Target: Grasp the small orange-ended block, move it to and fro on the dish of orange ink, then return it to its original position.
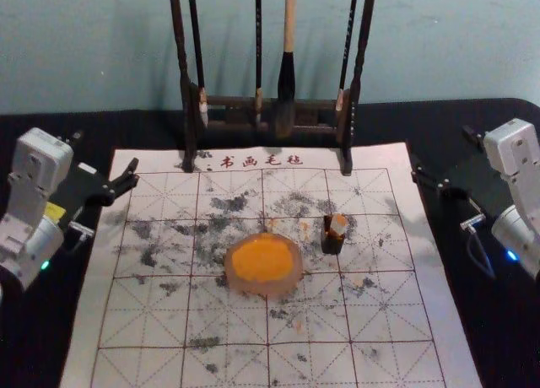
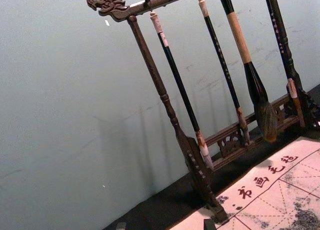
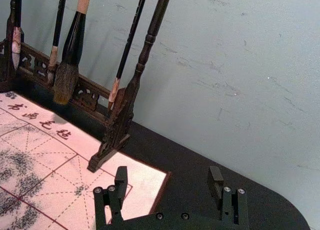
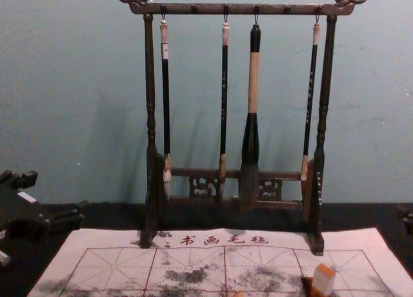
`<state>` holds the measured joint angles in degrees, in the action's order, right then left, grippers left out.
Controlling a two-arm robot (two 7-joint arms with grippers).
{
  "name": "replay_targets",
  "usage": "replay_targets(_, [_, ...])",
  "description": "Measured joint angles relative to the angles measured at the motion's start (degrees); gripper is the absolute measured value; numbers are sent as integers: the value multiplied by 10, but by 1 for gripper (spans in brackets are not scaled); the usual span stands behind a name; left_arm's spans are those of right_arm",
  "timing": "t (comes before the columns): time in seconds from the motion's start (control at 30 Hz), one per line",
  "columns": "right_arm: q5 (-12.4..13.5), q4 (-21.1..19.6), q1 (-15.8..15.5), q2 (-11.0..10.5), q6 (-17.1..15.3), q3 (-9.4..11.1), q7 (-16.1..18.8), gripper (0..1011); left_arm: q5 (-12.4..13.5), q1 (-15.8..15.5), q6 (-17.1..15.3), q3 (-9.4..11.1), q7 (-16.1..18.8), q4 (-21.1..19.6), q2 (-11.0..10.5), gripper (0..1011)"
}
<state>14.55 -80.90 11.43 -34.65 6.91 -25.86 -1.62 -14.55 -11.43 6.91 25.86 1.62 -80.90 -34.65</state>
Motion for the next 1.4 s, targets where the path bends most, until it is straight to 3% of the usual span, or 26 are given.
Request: replay_targets(1.4, [0,0,0,0,0,0,0,1000,0,0,0,0,0,0,0,1001])
